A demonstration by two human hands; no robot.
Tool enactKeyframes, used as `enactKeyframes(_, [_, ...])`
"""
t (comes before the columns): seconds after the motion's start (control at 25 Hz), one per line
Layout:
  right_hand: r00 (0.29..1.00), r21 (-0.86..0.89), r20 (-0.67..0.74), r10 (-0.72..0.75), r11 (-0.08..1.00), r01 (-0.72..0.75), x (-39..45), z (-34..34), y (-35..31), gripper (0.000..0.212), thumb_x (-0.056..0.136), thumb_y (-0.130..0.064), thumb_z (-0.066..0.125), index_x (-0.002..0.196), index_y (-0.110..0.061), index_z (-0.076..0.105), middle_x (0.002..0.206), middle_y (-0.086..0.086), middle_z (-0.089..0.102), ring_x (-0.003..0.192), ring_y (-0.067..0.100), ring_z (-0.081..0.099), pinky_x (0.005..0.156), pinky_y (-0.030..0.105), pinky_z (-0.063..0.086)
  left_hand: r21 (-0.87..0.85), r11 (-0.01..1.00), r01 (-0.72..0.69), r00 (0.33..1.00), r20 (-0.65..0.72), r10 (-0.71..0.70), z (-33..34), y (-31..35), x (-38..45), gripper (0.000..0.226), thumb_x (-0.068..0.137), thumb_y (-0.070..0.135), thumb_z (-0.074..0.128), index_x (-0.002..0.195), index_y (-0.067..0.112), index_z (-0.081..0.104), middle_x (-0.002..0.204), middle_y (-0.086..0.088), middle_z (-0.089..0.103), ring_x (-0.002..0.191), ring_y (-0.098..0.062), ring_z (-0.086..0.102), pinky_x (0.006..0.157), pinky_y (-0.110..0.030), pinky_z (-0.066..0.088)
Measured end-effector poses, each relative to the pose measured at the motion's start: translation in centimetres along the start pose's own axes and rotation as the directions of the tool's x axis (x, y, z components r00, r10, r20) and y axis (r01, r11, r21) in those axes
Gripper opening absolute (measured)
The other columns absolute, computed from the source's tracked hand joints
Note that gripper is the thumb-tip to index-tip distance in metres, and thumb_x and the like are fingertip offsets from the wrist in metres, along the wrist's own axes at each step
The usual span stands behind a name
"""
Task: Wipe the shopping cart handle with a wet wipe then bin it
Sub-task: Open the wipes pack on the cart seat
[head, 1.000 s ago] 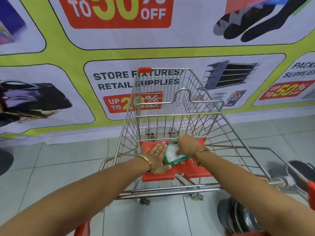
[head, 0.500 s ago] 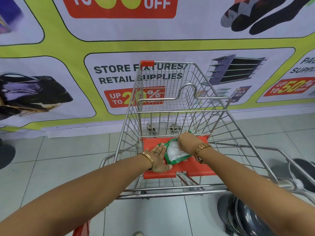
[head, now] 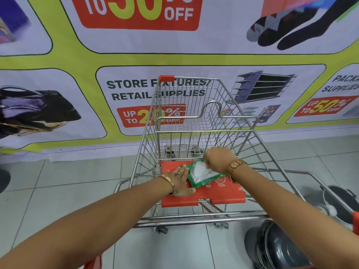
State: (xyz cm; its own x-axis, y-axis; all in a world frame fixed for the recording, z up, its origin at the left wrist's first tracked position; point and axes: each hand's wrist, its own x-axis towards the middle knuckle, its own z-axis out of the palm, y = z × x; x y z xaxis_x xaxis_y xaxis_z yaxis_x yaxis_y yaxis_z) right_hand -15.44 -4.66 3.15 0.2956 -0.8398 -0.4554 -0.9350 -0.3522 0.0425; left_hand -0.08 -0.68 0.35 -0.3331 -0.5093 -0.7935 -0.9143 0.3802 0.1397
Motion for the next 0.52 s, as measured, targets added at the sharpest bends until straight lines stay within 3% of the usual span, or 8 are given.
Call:
enactKeyframes(0.32, [0.995,0.205,-0.075,0.058,0.978,-0.041,-2.8,-3.0,1.3,0.015,0.086,-0.021,0.059,0.09,-0.013,0.071,0.101,0.005,0.072,0.098,0.024,0.063,0.077,0.034,0.049,-0.078,0.997,0.005,0.999,-0.043,-0.009,-0.4,0.1,-0.6,0.085,0.091,0.06,0.022,0.145,0.011,-0.021,0.155,-0.002,-0.027,0.146,-0.018,-0.015,0.119,-0.042,-0.003])
enactKeyframes(0.4, [0.994,0.256,-0.081,0.077,0.965,-0.054,-2.8,-2.9,1.8,0.012,0.085,-0.018,0.06,0.08,-0.012,0.069,0.096,0.006,0.072,0.092,0.023,0.063,0.079,0.035,0.051,-0.081,0.997,0.013,0.998,-0.052,-0.017,-0.4,0.1,-0.8,0.085,0.091,0.06,0.023,0.145,0.01,-0.02,0.156,-0.002,-0.026,0.146,-0.018,-0.015,0.119,-0.042,-0.002])
enactKeyframes(0.52, [0.992,0.266,-0.06,0.107,0.96,-0.087,-2.8,-2.5,2.0,0.03,0.085,-0.015,0.059,0.056,-0.022,0.054,0.086,0.009,0.07,0.079,0.021,0.059,0.076,0.034,0.051,-0.08,0.997,0.023,0.998,-0.056,-0.027,-0.1,0.4,-1.0,0.084,0.092,0.059,0.023,0.146,0.01,-0.019,0.156,-0.002,-0.025,0.146,-0.019,-0.014,0.12,-0.044,-0.002])
